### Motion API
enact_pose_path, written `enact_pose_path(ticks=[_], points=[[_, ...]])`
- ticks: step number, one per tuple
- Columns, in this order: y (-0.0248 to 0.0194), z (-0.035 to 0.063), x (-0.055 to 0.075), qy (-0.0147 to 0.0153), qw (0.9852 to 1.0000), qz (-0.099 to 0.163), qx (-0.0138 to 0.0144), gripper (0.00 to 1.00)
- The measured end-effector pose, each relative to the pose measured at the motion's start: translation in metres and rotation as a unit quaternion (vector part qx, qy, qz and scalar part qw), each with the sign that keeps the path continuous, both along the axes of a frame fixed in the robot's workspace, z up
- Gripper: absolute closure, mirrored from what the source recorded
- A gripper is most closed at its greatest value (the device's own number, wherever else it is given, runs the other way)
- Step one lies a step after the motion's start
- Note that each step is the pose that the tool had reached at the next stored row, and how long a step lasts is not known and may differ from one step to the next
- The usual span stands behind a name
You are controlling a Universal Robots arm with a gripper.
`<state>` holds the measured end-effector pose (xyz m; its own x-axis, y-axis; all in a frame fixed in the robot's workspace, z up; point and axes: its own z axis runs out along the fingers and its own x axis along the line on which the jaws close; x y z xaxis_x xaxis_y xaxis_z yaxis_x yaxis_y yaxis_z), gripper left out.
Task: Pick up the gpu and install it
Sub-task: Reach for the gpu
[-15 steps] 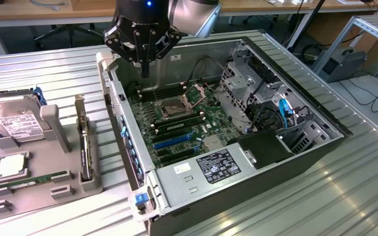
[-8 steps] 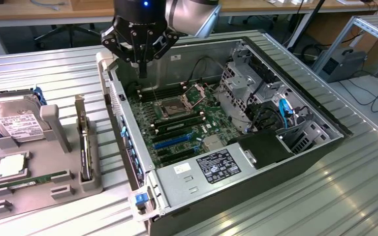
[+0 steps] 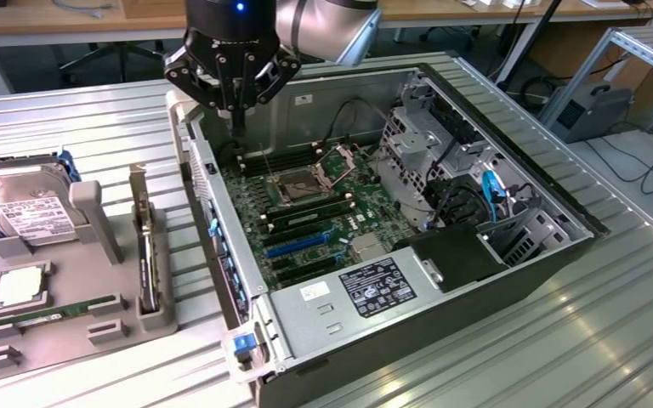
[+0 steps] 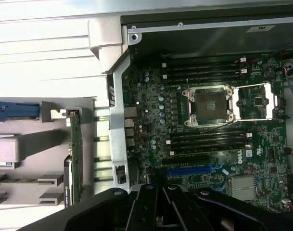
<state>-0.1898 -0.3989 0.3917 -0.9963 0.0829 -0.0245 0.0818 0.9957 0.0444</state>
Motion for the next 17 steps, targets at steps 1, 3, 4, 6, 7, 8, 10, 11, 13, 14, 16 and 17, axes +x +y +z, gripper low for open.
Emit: enact_pose_path(ticks=[1,3,4,6,7,8,10,11,13,14,16,17], points=[[0.0,0.0,-0.001,0.0,1.0,0.0,0.0,0.89],[0.0,0.0,-0.002,0.0,1.0,0.0,0.0,0.89],[0.0,0.0,-0.002,0.0,1.0,0.0,0.0,0.89],[0.0,0.0,-0.004,0.0,1.0,0.0,0.0,0.89],[0.0,0.0,-0.004,0.0,1.0,0.0,0.0,0.89],[0.0,0.0,-0.006,0.0,1.0,0.0,0.0,0.89],[0.0,0.0,-0.007,0.0,1.0,0.0,0.0,0.89],[0.0,0.0,-0.008,0.0,1.0,0.0,0.0,0.89],[0.0,-0.0001,-0.009,0.0,1.0,0.0,0.0,0.89],[0.0,-0.0001,-0.01,0.0,1.0,0.0,0.0,0.89],[0.0,-0.0001,-0.012,0.0,1.0,0.0,0.0,0.89],[0.0,-0.0001,-0.013,0.0,1.0,0.0,0.0,0.89]])
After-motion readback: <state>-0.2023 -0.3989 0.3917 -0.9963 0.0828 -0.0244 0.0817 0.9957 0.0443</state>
